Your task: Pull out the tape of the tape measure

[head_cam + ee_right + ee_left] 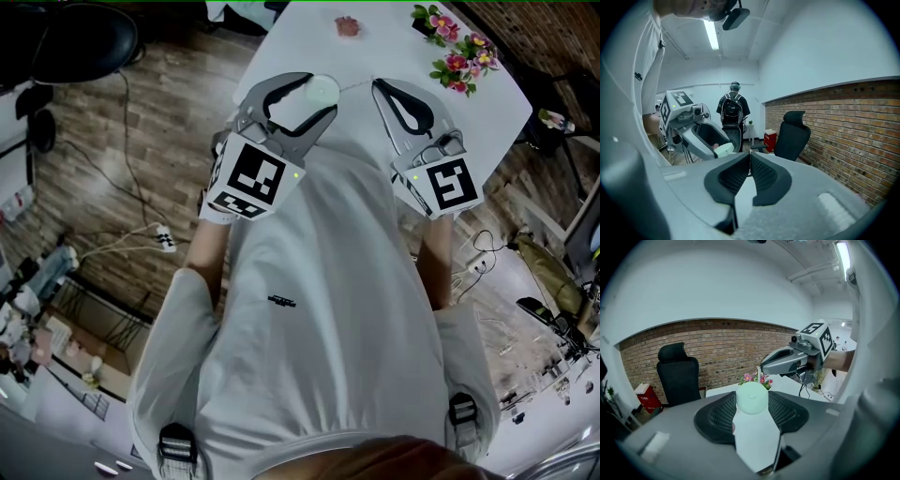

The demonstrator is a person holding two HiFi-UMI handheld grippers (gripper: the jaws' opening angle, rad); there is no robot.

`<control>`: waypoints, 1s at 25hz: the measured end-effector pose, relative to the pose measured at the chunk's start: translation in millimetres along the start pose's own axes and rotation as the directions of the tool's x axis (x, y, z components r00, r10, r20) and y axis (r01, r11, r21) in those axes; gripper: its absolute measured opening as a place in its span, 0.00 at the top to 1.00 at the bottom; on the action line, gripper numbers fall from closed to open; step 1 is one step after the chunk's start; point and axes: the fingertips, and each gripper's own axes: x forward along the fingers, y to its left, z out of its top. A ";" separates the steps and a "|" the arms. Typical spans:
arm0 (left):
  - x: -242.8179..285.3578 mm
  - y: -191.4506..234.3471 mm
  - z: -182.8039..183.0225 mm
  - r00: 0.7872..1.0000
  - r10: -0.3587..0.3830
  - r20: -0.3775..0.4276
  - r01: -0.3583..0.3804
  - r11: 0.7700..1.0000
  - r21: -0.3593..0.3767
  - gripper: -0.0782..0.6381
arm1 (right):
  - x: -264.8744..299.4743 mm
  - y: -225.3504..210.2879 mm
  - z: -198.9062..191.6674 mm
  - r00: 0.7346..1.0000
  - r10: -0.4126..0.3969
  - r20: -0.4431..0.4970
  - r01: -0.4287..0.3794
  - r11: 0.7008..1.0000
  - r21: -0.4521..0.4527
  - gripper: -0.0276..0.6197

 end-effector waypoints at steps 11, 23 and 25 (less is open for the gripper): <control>1.9 -3.1 0.6 1.000 -0.006 -0.002 0.006 1.000 -0.003 0.57 | -22.2 -38.3 -3.6 0.993 -0.115 0.006 0.114 0.993 0.030 0.95; 3.0 -3.8 -1.4 1.000 -0.008 -0.013 0.008 1.000 -0.007 0.57 | -47.0 -71.5 -13.7 0.979 -0.203 0.001 0.203 0.978 0.057 0.95; 4.7 -5.3 -0.6 1.000 -0.013 -0.013 0.013 1.000 -0.007 0.57 | -48.3 -73.1 -15.1 0.978 -0.207 -0.001 0.207 0.976 0.062 0.95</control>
